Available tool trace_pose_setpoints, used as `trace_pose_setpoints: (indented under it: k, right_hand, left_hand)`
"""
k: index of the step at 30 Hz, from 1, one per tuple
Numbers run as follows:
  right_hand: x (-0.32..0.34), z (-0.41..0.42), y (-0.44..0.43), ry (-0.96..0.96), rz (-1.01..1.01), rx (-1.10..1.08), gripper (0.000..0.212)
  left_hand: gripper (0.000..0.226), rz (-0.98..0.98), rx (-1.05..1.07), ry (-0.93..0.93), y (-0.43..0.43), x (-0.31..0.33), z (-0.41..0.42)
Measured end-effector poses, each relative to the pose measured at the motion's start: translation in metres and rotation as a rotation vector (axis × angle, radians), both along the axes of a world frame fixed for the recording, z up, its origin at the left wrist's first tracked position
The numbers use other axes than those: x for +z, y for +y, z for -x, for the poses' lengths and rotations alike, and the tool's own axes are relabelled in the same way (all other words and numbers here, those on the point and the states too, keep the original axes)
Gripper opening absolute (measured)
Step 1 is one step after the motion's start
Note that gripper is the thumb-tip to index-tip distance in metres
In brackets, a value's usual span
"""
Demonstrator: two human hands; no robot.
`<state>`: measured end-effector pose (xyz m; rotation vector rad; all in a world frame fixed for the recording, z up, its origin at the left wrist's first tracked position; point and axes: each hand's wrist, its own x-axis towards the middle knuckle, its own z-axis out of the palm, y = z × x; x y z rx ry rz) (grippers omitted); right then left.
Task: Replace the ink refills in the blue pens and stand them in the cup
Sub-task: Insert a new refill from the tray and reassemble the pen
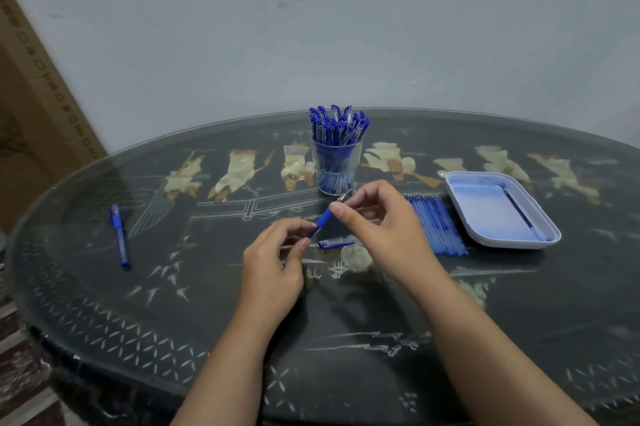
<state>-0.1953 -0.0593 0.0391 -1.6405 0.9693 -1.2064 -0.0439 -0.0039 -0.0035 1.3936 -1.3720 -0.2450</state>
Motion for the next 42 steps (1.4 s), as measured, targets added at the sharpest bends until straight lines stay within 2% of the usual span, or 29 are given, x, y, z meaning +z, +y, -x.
trace_pose_setpoints:
  k: [2, 5, 7, 10, 14, 18, 24, 30, 33, 37, 39, 40, 42]
  right_hand:
    - [-0.001, 0.001, -0.001, -0.009, -0.035, 0.025, 0.025]
    - [0.0, 0.003, 0.0, -0.033, -0.022, 0.09, 0.02]
    - [0.0, 0.001, -0.001, -0.026, 0.003, 0.061, 0.009]
    - [-0.002, 0.0, -0.001, -0.037, -0.02, 0.008, 0.016]
    - [0.001, 0.001, -0.001, -0.056, -0.004, 0.06, 0.011]
    - [-0.001, -0.002, -0.002, -0.063, -0.045, -0.002, 0.008]
    - [0.0, 0.002, 0.0, -0.073, -0.044, 0.062, 0.014]
    - [-0.003, -0.002, -0.001, -0.073, -0.083, -0.014, 0.002]
    - [-0.002, -0.001, 0.0, -0.081, -0.061, -0.002, 0.008]
    - [-0.005, -0.003, -0.001, -0.07, -0.07, -0.035, 0.006]
    - [-0.008, -0.005, -0.003, -0.101, -0.103, -0.059, 0.015]
    - [-0.012, -0.005, -0.005, -0.042, -0.088, -0.078, 0.02]
    - [-0.023, -0.003, -0.01, 0.299, 0.05, -0.087, 0.034]
  left_hand:
    - [0.036, -0.003, 0.007, 0.0, 0.0, 0.0, -0.001]
    - [0.036, -0.005, 0.006, -0.012, 0.0, -0.001, -0.001]
    - [0.036, 0.001, 0.003, -0.012, 0.0, 0.0, -0.001]
    - [0.037, 0.001, 0.0, -0.004, 0.0, 0.0, 0.0]
    - [0.04, 0.001, -0.018, 0.009, 0.001, 0.002, 0.0]
    - [0.04, -0.005, -0.038, 0.016, 0.002, 0.001, 0.0]
    - [0.042, 0.002, -0.059, 0.037, 0.001, 0.0, -0.001]
    - [0.042, 0.006, -0.075, 0.025, 0.001, -0.001, -0.001]
    - [0.043, 0.01, -0.071, 0.023, 0.001, -0.001, -0.001]
    - [0.044, 0.013, -0.055, 0.017, 0.002, 0.001, -0.001]
    - [0.044, 0.014, -0.026, 0.052, 0.003, 0.002, -0.001]
    - [0.045, 0.012, -0.012, 0.08, 0.003, 0.003, -0.001]
    - [0.046, 0.011, 0.003, 0.12, 0.003, 0.003, -0.002]
